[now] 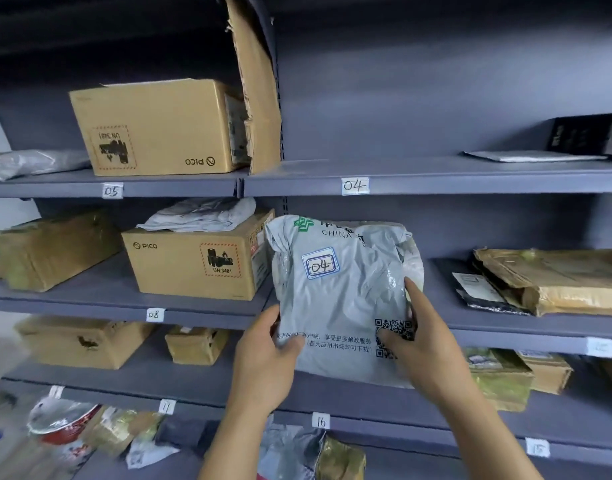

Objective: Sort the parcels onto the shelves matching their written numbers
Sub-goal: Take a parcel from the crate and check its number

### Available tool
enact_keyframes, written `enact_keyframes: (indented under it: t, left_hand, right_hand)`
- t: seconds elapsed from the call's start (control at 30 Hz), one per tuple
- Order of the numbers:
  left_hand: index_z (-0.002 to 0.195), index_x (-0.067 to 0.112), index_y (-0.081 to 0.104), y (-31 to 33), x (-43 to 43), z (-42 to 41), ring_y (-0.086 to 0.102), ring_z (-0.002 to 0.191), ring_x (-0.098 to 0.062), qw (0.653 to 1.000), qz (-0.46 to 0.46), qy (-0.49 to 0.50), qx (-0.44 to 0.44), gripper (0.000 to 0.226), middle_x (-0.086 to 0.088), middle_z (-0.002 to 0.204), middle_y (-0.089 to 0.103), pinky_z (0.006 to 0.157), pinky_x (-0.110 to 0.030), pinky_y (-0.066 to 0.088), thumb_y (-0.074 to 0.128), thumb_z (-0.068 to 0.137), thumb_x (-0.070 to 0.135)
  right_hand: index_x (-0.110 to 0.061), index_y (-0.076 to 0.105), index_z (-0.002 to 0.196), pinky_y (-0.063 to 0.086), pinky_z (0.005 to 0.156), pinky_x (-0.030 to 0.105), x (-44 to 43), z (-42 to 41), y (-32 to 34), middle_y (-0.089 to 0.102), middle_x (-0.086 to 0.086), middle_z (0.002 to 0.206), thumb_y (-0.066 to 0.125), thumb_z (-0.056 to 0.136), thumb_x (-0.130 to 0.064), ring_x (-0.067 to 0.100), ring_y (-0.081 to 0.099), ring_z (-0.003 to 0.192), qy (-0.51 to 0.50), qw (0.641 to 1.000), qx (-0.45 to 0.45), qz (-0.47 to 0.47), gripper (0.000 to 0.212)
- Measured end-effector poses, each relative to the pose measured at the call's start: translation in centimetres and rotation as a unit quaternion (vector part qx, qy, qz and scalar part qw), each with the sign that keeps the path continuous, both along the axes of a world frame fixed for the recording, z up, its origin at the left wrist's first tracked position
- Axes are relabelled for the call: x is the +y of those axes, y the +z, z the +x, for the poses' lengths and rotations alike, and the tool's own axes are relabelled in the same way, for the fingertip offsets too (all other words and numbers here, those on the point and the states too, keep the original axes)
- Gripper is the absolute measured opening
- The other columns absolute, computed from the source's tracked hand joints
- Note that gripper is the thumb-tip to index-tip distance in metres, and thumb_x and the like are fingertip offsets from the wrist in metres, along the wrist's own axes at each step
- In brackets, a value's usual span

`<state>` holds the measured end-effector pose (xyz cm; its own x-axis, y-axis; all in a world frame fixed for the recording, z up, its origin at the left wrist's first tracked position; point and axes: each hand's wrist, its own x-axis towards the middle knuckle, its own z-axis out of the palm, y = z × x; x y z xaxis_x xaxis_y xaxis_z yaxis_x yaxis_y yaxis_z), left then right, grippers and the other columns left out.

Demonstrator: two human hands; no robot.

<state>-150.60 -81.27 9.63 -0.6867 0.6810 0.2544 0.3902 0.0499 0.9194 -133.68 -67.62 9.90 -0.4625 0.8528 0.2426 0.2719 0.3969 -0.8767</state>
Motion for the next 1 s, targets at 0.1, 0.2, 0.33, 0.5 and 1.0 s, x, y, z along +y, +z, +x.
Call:
enact_keyframes:
  t: [0.1, 0.2, 0.33, 0.5, 1.0]
  left_hand:
    - [0.102, 0.045, 0.061, 1.6, -0.9, -0.4, 0.065, 0.086, 0.009, 0.999, 0.022, -0.029, 0.010, 0.037, 0.030, 0.095, 0.070, 0.074, -0.015, 0.051, 0.068, 0.091, 0.010]
    - [0.106, 0.043, 0.063, 3.9, -1.0, -0.9, 0.067, 0.092, 0.004, 0.997, 0.050, -0.050, 0.029, 0.035, 0.026, 0.101, 0.070, 0.085, -0.029, 0.055, 0.069, 0.091, 0.012]
    - [0.101, 0.044, 0.063, 8.1, 0.0, -1.4, 0.066, 0.087, 0.008, 0.992, 0.078, -0.075, 0.069, 0.036, 0.026, 0.098, 0.071, 0.077, -0.021, 0.053, 0.067, 0.091, 0.009]
    - [0.104, 0.031, 0.067, 13.7, 3.1, -3.2, 0.067, 0.090, -0.004, 0.985, 0.101, -0.057, 0.127, 0.023, 0.017, 0.097, 0.071, 0.082, -0.033, 0.055, 0.067, 0.090, 0.013]
    - [0.135, 0.020, 0.054, 23.3, 18.9, -12.5, 0.064, 0.097, -0.017, 0.975, 0.033, 0.055, 0.212, 0.050, 0.005, 0.123, 0.063, 0.089, -0.029, 0.050, 0.071, 0.089, 0.020]
  right_hand:
    - [-0.045, 0.027, 0.153, 0.049, 0.084, 0.031, -1.4, 0.5, 1.5, 0.061, -0.020, 0.127, 0.073, 0.089, -0.015, 0.012, 0.061, 0.112, -0.026, 0.999, 0.005, 0.029, 0.085]
    - [-0.053, 0.032, 0.146, 0.053, 0.080, 0.029, -2.0, 0.9, 4.2, 0.066, -0.022, 0.110, 0.072, 0.089, -0.016, 0.010, 0.063, 0.100, -0.035, 0.997, -0.005, 0.070, 0.079]
    - [-0.046, 0.043, 0.131, 0.038, 0.061, 0.008, -1.6, 0.5, 9.4, 0.062, -0.024, 0.095, 0.069, 0.090, -0.018, -0.004, 0.057, 0.084, -0.066, 0.987, -0.037, 0.145, 0.056]
    - [-0.026, 0.052, 0.117, 0.041, 0.069, 0.034, 1.8, -1.4, 15.8, 0.065, -0.006, 0.097, 0.067, 0.088, -0.019, 0.025, 0.059, 0.094, -0.073, 0.976, -0.069, 0.193, 0.034]
    - [-0.001, 0.056, 0.092, 0.031, 0.049, 0.026, 18.5, -12.0, 24.2, 0.047, 0.008, 0.069, 0.074, 0.086, -0.017, 0.024, 0.044, 0.058, -0.039, 0.985, -0.132, 0.102, 0.024]
